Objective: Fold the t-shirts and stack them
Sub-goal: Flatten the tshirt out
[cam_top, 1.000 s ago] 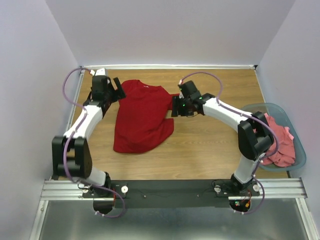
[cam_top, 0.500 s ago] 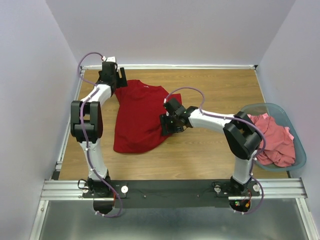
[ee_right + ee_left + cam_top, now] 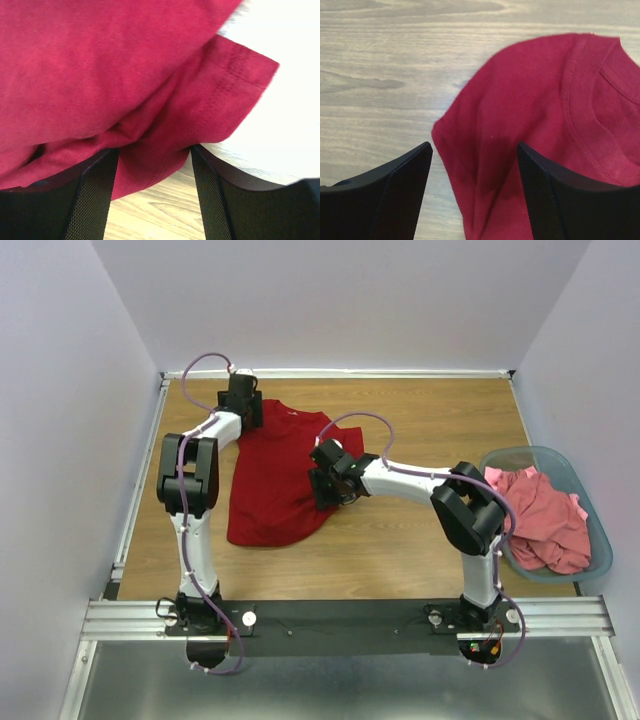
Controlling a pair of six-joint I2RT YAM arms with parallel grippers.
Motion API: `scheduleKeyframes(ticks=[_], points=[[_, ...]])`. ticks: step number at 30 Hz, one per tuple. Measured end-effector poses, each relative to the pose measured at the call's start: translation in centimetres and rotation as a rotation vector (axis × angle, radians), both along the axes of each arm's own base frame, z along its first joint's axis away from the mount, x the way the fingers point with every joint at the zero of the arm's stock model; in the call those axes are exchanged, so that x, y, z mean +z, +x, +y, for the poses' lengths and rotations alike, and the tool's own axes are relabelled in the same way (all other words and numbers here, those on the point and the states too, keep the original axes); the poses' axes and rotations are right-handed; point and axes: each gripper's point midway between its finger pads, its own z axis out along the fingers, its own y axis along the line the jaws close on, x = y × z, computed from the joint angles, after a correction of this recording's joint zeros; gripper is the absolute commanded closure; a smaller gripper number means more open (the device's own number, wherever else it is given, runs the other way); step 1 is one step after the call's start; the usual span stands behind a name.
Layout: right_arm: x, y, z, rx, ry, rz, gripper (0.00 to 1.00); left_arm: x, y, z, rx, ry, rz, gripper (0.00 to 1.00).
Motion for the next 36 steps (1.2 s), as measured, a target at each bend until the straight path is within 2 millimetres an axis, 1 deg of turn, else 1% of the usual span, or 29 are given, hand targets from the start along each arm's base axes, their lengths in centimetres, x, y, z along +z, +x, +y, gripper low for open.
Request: scheduleKeyframes(ticks=[2,3,5,6,7,8,9,11,12,13,17,19,20,21,22,23,24,25,27,28,29,30,31,32,33,34,35,36], points=[[-0.1,0.1,-0.3,-0.008,-0.021,-0.013,0.34,-0.4,-0.2,-0.3,0.002,0.029,0.016,0.24],[-0.1,0.2,-0.5,-0.013,-0.030,-0.018,0.35,-0.7,-0.2,-0.4,0.002,0.040,0.023,0.28],[-0.1,0.3,-0.8,-0.019,-0.042,-0.023,0.38,-1.4,0.0,-0.4,0.001,0.057,0.042,0.32],[-0.2,0.3,-0.8,-0.020,-0.047,-0.025,0.39,-2.1,0.1,-0.4,0.004,0.062,0.059,0.40],[-0.2,0.3,-1.0,-0.021,-0.056,-0.027,0.41,-2.1,0.3,-0.3,0.006,0.065,0.058,0.45],[-0.2,0.4,-1.2,-0.025,-0.063,-0.031,0.51,-2.1,0.5,-0.3,0.001,0.071,0.060,0.51],[-0.3,0.4,-1.4,-0.025,-0.070,-0.034,0.59,-2.2,0.7,-0.3,-0.001,0.073,0.065,0.67],[-0.3,0.3,-1.9,-0.036,-0.086,-0.041,0.77,-2.4,1.0,-0.3,-0.009,0.083,0.074,0.88],[-0.3,0.3,-2.3,-0.038,-0.097,-0.046,0.96,-2.6,1.1,-0.4,-0.007,0.082,0.079,1.00],[-0.3,0.2,-2.6,-0.042,-0.103,-0.048,0.99,-2.7,1.0,-0.3,-0.010,0.088,0.088,1.00],[-0.2,-0.2,-5.3,-0.066,-0.152,-0.056,0.99,-2.7,0.7,-0.1,-0.008,0.098,0.100,1.00],[0.3,0.2,-7.9,-0.116,-0.160,-0.050,0.99,-2.7,0.1,0.4,0.008,0.102,0.111,1.00],[0.7,0.7,-9.4,-0.154,-0.159,-0.049,0.99,-2.8,-0.7,1.0,0.026,0.108,0.128,1.00],[1.2,1.2,-11.7,-0.214,-0.157,-0.047,0.99,-2.8,-1.4,1.4,0.048,0.104,0.143,1.00],[2.2,2.2,-14.7,-0.301,-0.142,-0.053,0.99,-2.7,-2.6,2.1,0.075,0.097,0.162,1.00],[3.0,2.8,-17.4,-0.378,-0.135,-0.059,0.99,-2.9,-3.8,2.7,0.101,0.091,0.188,1.00],[3.7,3.3,-19.8,-0.449,-0.128,-0.068,0.99,-2.7,-5.4,3.6,0.139,0.080,0.214,1.00],[4.6,3.7,-22.0,-0.518,-0.117,-0.086,0.99,-2.6,-6.6,4.2,0.167,0.069,0.226,1.00],[6.6,3.9,-25.8,-0.632,-0.096,-0.128,0.99,-2.2,-9.8,5.2,0.218,0.045,0.249,1.00],[7.6,3.8,-26.8,-0.660,-0.087,-0.147,0.99,-1.8,-11.9,5.6,0.242,0.031,0.261,1.00],[8.8,3.7,-27.2,-0.671,-0.075,-0.172,0.99,-0.8,-13.8,5.8,0.263,0.015,0.254,1.00],[9.4,3.6,-27.2,-0.671,-0.069,-0.182,0.99,0.3,-15.4,5.8,0.279,0.001,0.242,1.00],[10.1,3.5,-27.2,-0.670,-0.061,-0.195,0.99,1.5,-16.5,5.8,0.292,-0.016,0.217,1.00],[10.5,3.5,-27.2,-0.667,-0.057,-0.201,0.99,2.5,-17.2,5.8,0.301,-0.029,0.190,1.00],[11.0,3.4,-27.1,-0.662,-0.054,-0.207,0.99,3.8,-17.8,5.7,0.306,-0.041,0.158,1.00],[11.4,3.3,-27.1,-0.657,-0.057,-0.208,0.99,5.5,-18.6,5.6,0.312,-0.058,0.111,1.00],[11.9,3.4,-27.1,-0.655,-0.058,-0.212,0.99,6.6,-19.2,5.6,0.314,-0.066,0.086,1.00],[12.8,3.5,-27.2,-0.652,-0.060,-0.220,0.99,7.7,-19.5,5.7,0.318,-0.071,0.062,1.00]])
